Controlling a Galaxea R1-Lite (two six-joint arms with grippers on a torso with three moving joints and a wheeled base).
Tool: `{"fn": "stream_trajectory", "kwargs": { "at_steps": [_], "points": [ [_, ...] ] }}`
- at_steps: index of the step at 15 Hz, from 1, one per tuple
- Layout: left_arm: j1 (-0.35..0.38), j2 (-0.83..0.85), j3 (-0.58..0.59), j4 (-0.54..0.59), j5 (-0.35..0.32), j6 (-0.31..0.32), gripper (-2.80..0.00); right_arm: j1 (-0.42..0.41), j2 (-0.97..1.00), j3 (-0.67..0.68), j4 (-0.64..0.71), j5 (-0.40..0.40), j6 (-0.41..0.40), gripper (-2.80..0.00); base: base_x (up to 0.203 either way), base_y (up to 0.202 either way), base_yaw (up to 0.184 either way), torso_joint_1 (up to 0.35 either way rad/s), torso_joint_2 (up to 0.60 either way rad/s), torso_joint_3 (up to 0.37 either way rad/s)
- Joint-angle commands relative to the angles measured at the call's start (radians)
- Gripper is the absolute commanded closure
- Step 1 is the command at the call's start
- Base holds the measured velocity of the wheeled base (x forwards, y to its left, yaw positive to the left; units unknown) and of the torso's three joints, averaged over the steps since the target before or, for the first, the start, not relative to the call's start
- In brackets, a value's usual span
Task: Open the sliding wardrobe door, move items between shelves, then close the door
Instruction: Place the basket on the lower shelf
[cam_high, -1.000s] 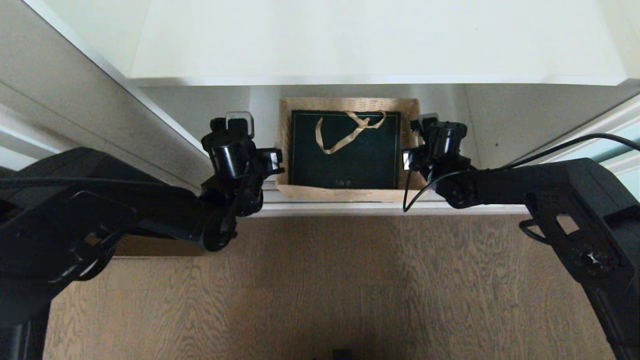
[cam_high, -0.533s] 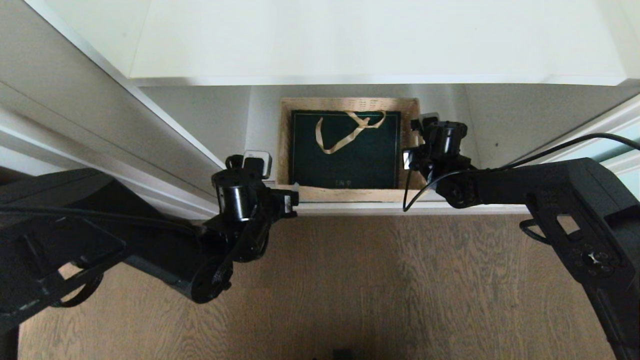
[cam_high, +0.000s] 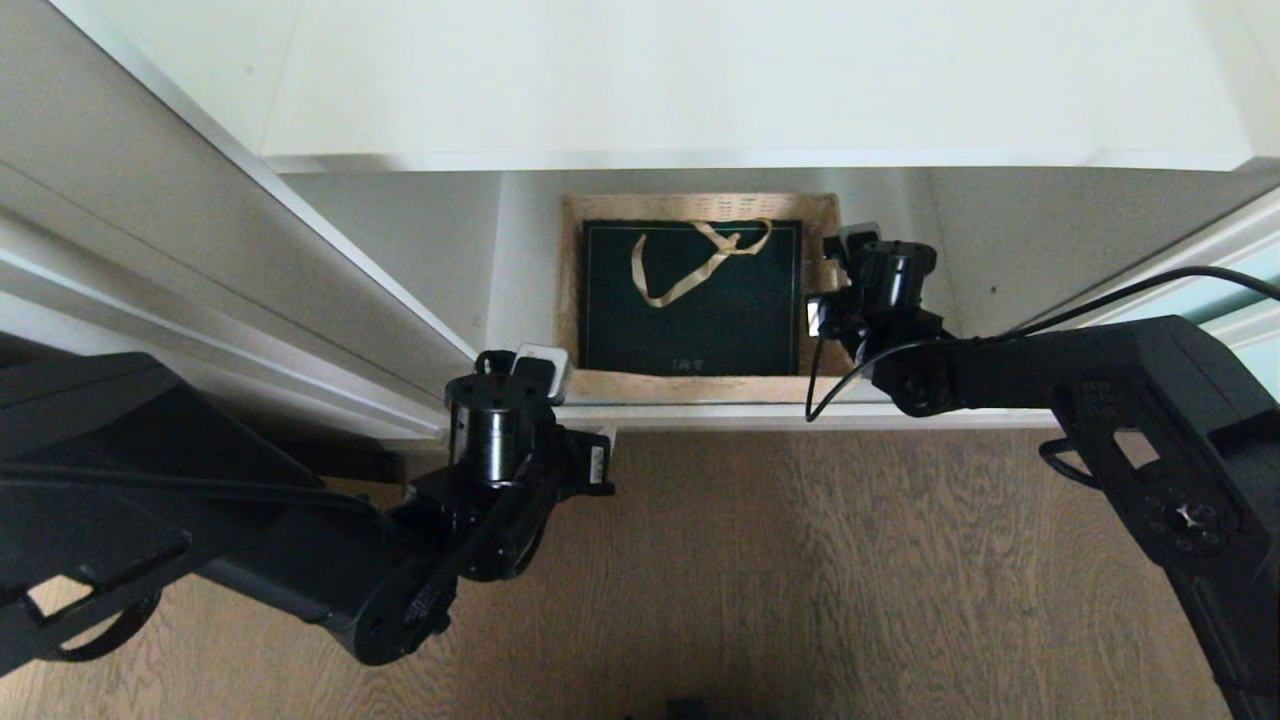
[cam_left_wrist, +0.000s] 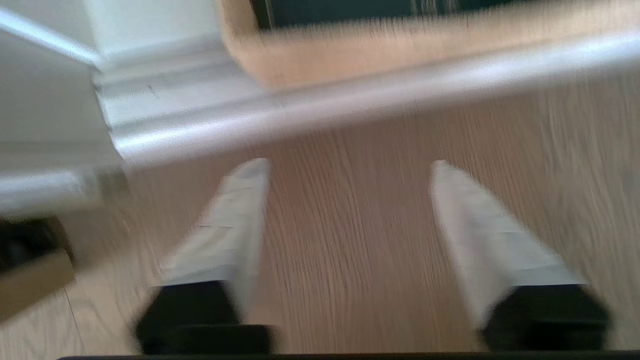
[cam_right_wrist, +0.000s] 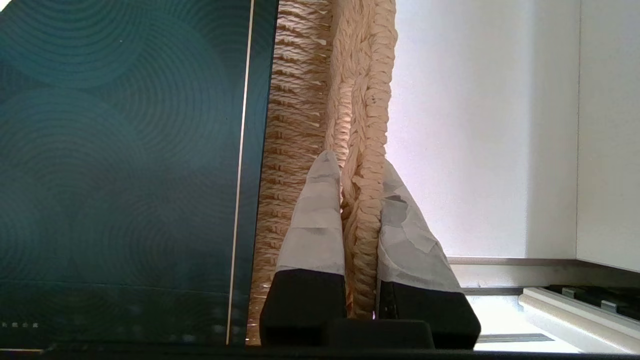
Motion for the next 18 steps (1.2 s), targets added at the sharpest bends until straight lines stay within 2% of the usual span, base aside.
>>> {"fn": "stream_trajectory", "kwargs": {
  "at_steps": [1,3,5,7,10,14,18],
  "points": [
    [-0.001,-0.022,0.008,0.057,-0.016,-0.024,0.0,-0.002,-0.002,0.0,-0.003,-0.002,-0.001,0.0,0.0,0.0,0.0,0.0,0.0,0.0],
    [0.0,-0.014,-0.003,0.113,-0.043,-0.068,0.0,-0.002,-0.002,0.0,-0.003,-0.002,-0.001,0.0,0.0,0.0,0.0,0.0,0.0,0.0],
    [0.001,0.016,-0.007,0.182,-0.115,-0.123,0.0,-0.002,-0.002,0.0,-0.004,0.001,-0.001,0.0,0.0,0.0,0.0,0.0,0.0,0.0],
    [0.005,0.058,-0.034,0.205,-0.144,-0.167,0.0,-0.002,0.0,0.0,-0.004,0.001,0.002,0.0,0.0,0.0,0.0,0.0,0.0,0.0],
    [0.007,0.105,-0.066,0.204,-0.147,-0.173,0.0,-0.002,-0.002,0.0,-0.003,0.002,0.002,0.0,0.0,0.0,0.0,0.0,0.0,0.0],
    [0.024,0.23,-0.232,0.192,-0.129,-0.172,0.0,0.0,-0.003,0.0,-0.004,-0.001,0.004,0.0,0.0,0.0,0.0,0.0,0.0,0.0],
    [0.049,0.332,-0.443,0.188,-0.04,-0.158,0.0,0.004,0.001,0.0,-0.004,0.001,0.004,0.0,0.0,0.0,0.0,0.0,0.0,0.0]
  ]
}}
